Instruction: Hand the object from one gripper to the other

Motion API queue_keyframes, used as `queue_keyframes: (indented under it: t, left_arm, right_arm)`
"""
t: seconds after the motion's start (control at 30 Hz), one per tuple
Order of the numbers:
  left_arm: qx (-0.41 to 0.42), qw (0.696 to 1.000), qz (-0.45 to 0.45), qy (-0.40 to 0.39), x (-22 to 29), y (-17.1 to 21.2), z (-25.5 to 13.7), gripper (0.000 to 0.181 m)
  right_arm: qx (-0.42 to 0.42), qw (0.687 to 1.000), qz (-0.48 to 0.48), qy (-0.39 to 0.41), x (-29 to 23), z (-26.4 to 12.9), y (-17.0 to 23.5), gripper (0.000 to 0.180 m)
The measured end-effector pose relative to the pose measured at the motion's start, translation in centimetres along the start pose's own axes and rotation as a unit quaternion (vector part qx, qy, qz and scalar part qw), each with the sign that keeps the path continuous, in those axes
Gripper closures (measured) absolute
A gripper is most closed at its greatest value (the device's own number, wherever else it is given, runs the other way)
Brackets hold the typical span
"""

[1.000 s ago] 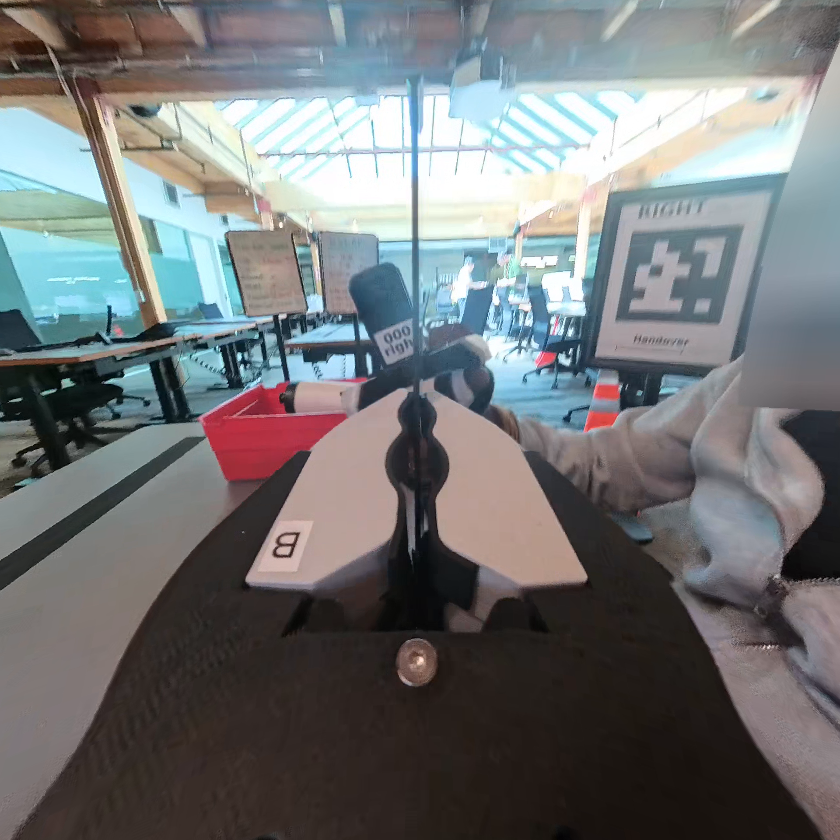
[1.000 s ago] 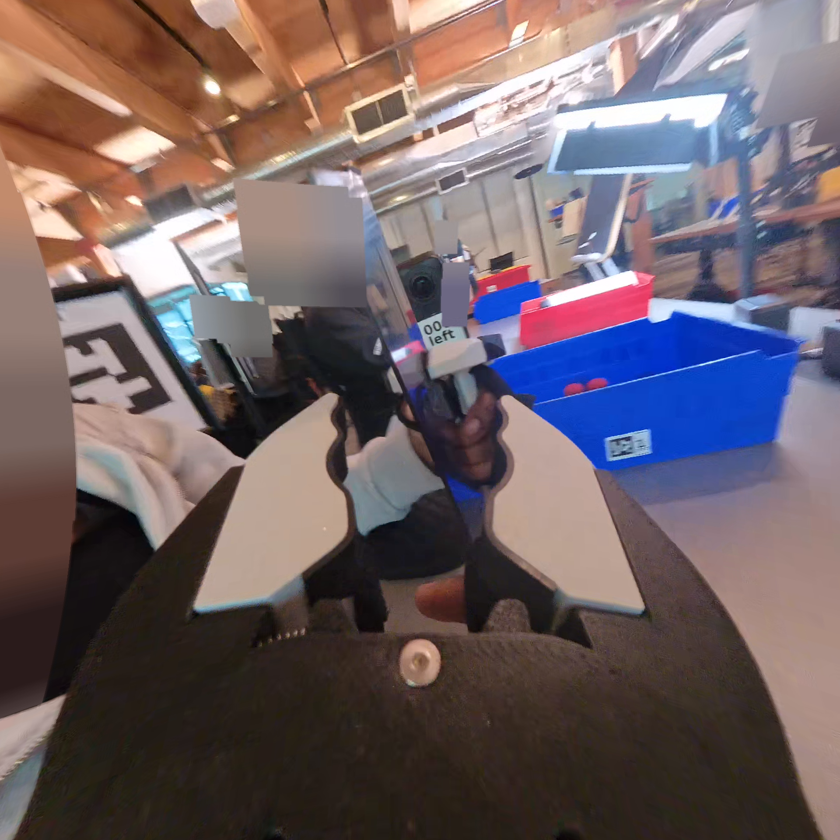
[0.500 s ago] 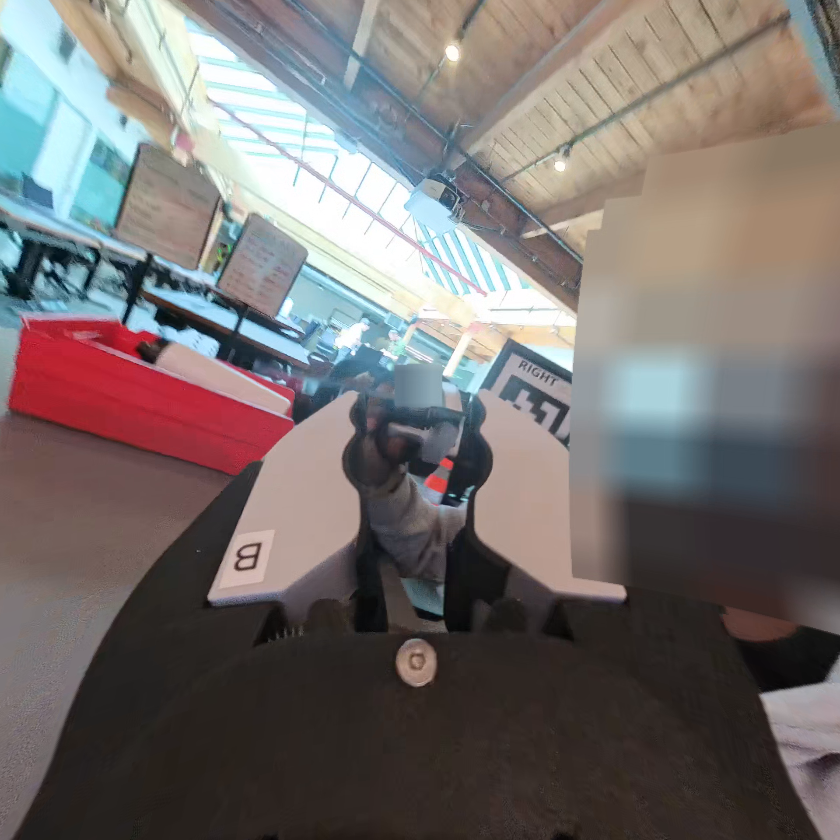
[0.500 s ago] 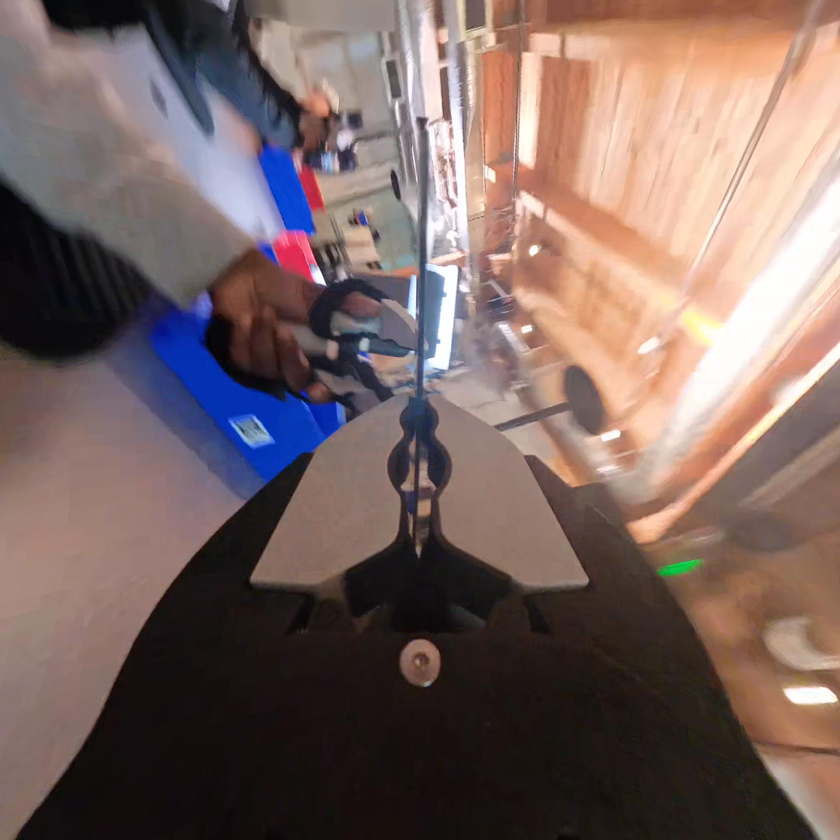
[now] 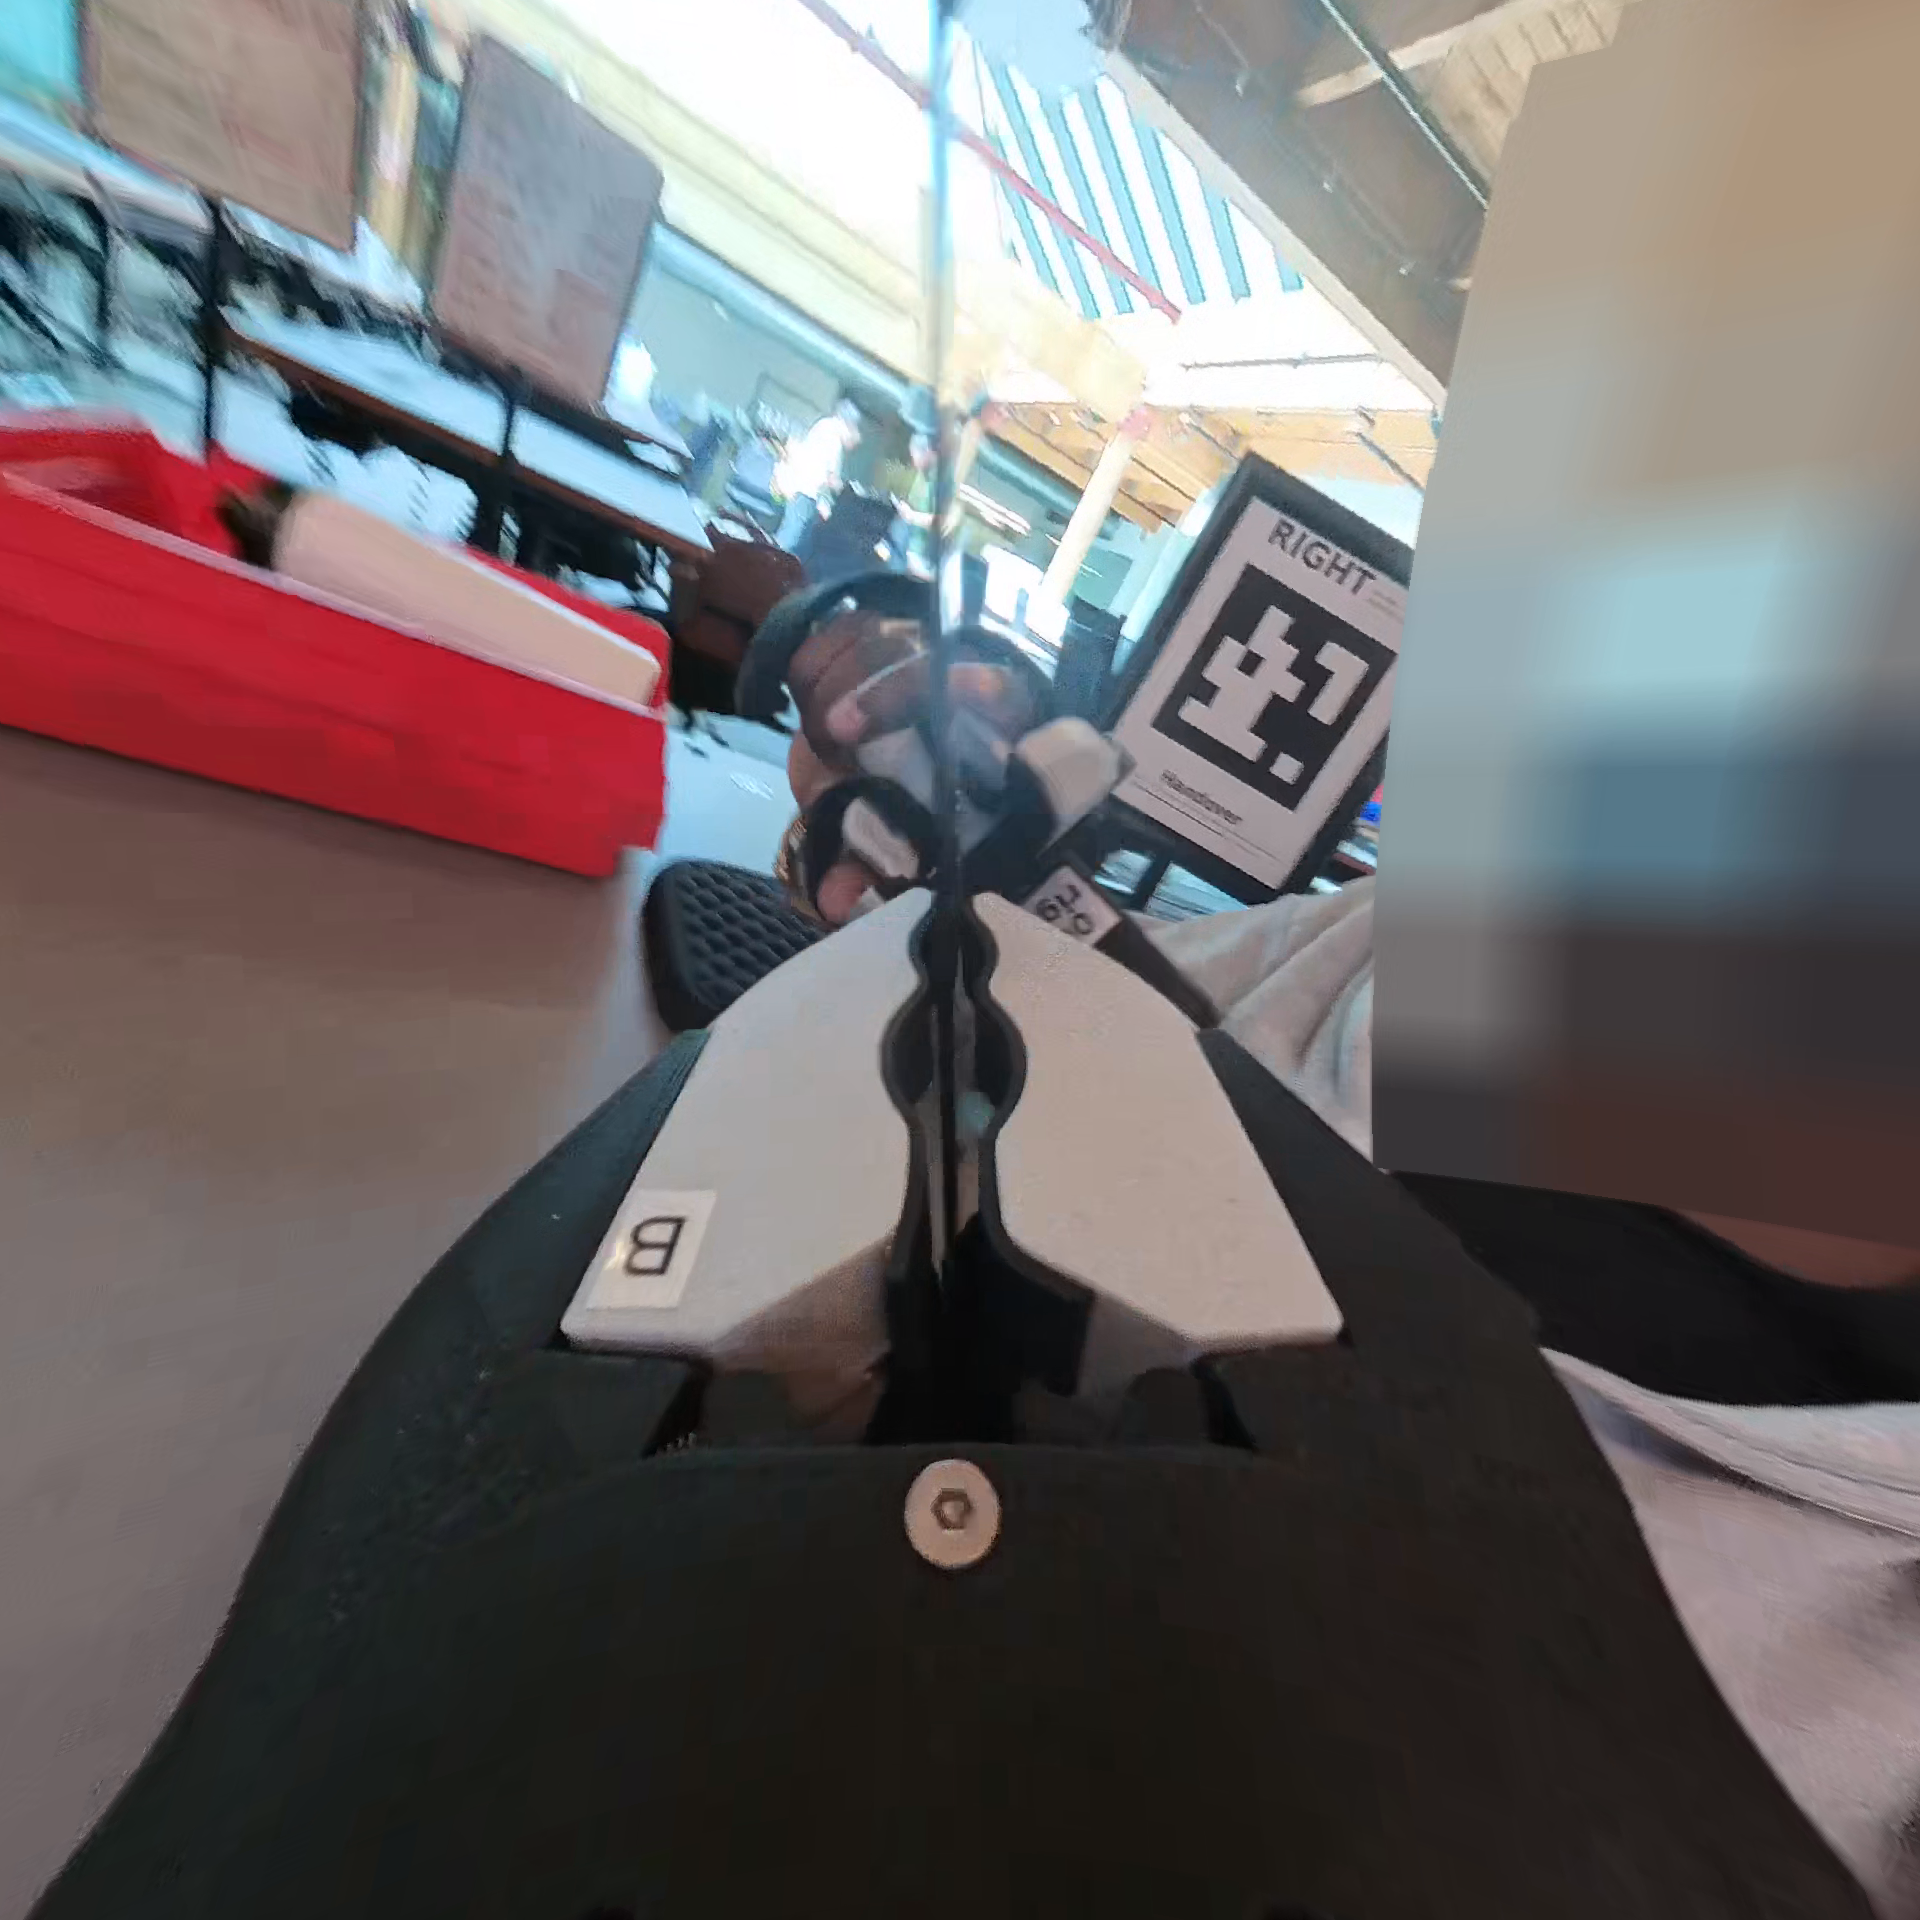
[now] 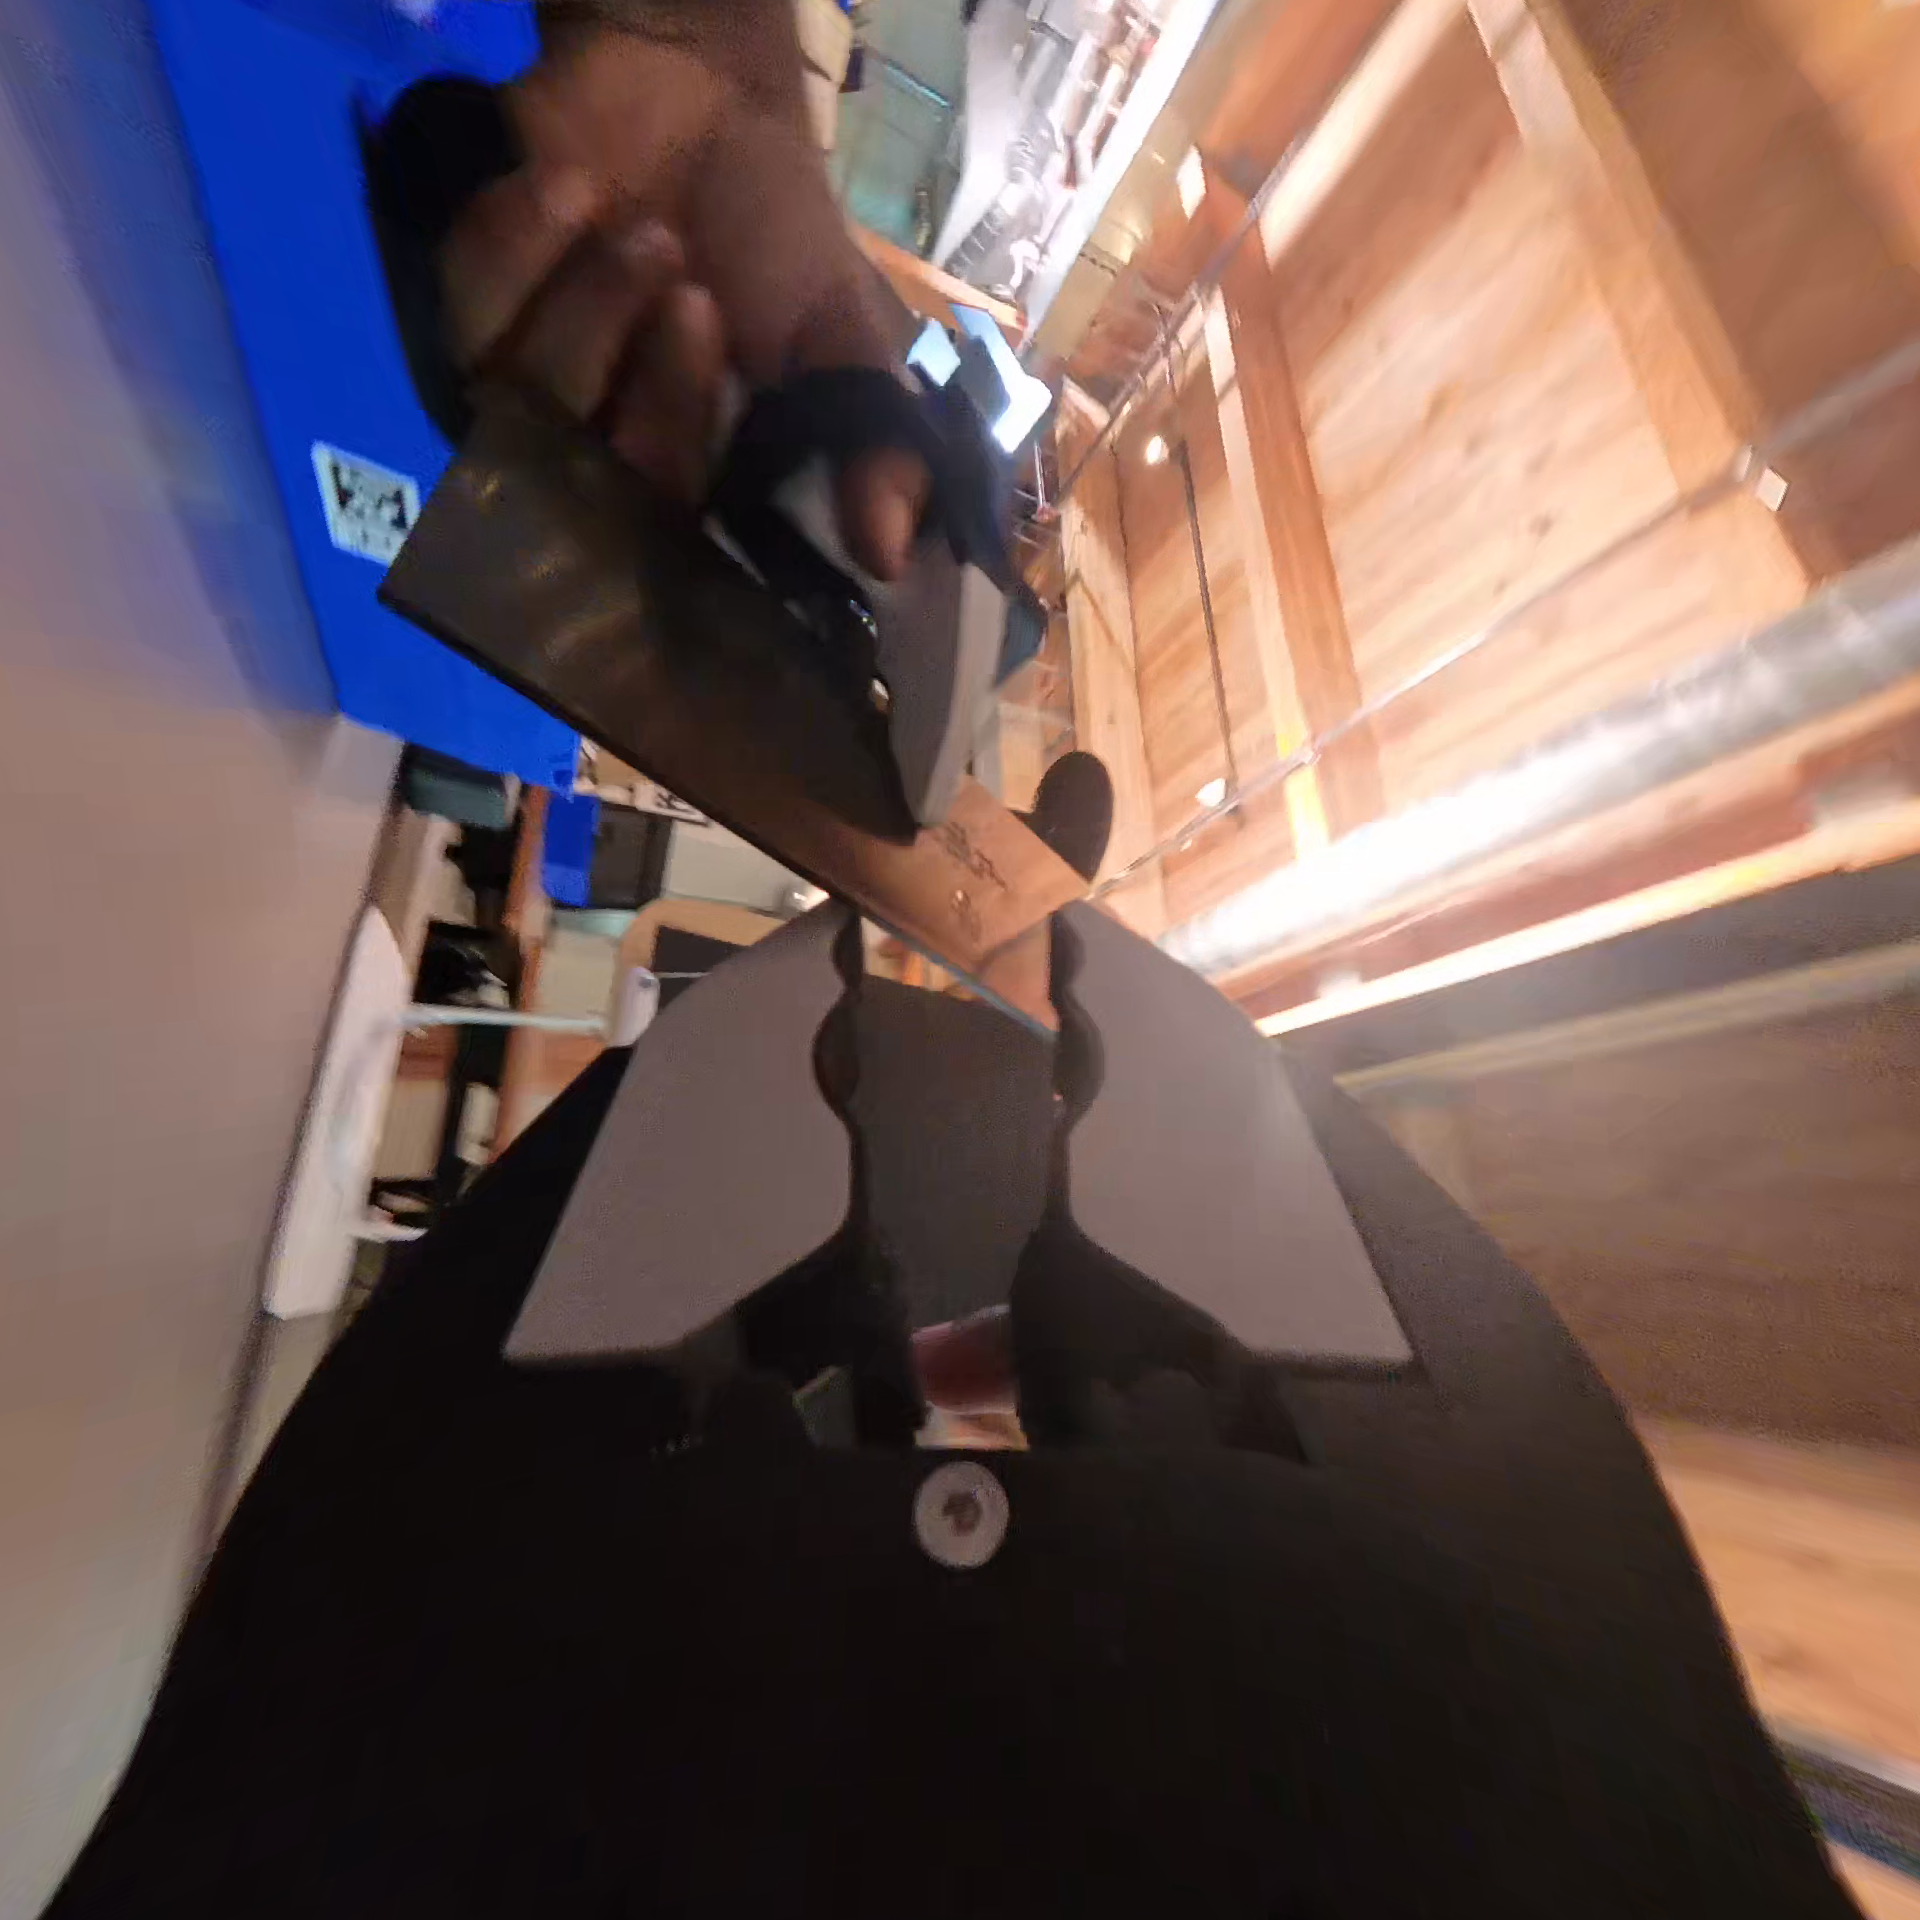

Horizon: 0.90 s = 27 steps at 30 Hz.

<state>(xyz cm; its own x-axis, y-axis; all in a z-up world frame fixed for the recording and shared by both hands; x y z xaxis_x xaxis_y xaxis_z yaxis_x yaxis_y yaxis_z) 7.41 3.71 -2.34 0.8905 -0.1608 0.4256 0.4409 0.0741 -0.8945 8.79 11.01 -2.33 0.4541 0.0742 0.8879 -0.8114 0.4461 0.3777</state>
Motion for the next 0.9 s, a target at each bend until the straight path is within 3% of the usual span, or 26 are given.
queue_keyframes:
  t: [0.1,0.17,0.2,0.23,0.33,0.37,0.4,0.43,0.5,0.6,0.7,0.73,0.8,0.9]
  left_arm:
    - [0.069,0.991,0.1,-0.053,0.2,-2.0,-1.3,0.18]
    - [0.102,0.975,0.176,-0.088,0.6,-3.1,-2.0,0.179]
    - [0.108,0.966,0.211,-0.106,0.8,-3.3,-2.2,0.18]
    - [0.109,0.957,0.241,-0.118,1.0,-3.4,-2.2,0.18]
    - [0.101,0.947,0.276,-0.131,1.1,-3.2,-1.6,0.18]
    - [0.094,0.948,0.277,-0.13,1.0,-3.0,-1.3,0.179]
    - [0.083,0.949,0.274,-0.128,0.8,-2.7,-1.0,0.179]
    - [0.073,0.951,0.272,-0.128,0.6,-2.4,-0.7,0.179]
    - [0.053,0.952,0.271,-0.13,0.2,-1.8,-0.1,0.179]
    - [0.025,0.955,0.27,-0.123,0.1,-1.1,0.5,0.179]
    - [0.03,0.96,0.25,-0.121,0.2,-1.2,0.4,0.167]
    - [0.039,0.963,0.232,-0.13,-0.1,-1.4,0.1,0.156]
    - [0.054,0.976,0.178,-0.111,-0.2,-1.8,-0.6,0.14]
    - [0.128,0.99,0.051,-0.029,0.3,-3.0,-2.1,0.14]
  right_arm:
    - [-0.005,0.987,0.155,0.033,1.9,-0.5,2.1,0.135]
    - [0.01,0.94,0.341,0.031,2.7,-0.8,3.9,0.133]
    - [0.03,0.885,0.465,0.005,2.7,-0.6,4.6,0.131]
    - [0.063,0.806,0.588,-0.029,2.7,-0.4,4.9,0.124]
    - [0.167,0.525,0.828,-0.101,2.8,0.2,5.2,0.116]
    - [0.18,0.467,0.858,-0.117,2.5,0.5,5.2,0.115]
    - [0.182,0.438,0.871,-0.13,2.0,0.7,5.0,0.116]
    - [0.174,0.431,0.874,-0.137,1.5,0.9,4.7,0.116]
    - [0.161,0.452,0.864,-0.152,0.7,1.3,3.7,0.126]
    - [0.143,0.514,0.83,-0.162,0.1,1.5,2.8,0.175]
    - [0.156,0.584,0.782,-0.15,0.6,1.0,2.4,0.178]
    - [0.159,0.618,0.758,-0.134,0.9,0.8,2.4,0.178]
    - [0.161,0.72,0.67,-0.085,1.6,0.2,2.4,0.178]
    - [0.13,0.896,0.425,-0.014,1.9,-1.0,2.0,0.178]
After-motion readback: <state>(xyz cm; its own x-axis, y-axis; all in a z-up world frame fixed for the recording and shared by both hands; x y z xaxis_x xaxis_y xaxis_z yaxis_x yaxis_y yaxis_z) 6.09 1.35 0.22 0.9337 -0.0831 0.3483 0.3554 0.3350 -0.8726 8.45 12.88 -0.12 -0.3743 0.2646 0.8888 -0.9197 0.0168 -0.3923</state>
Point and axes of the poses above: each gripper's, where its closed fingertips meet, z out along the fingers, y out of its underside, x = y × z across the jaws, the point moved 4 cm from there along -z, back along the fingers, and after that the axes turned 1 degree about x, right-handed, at the moved point
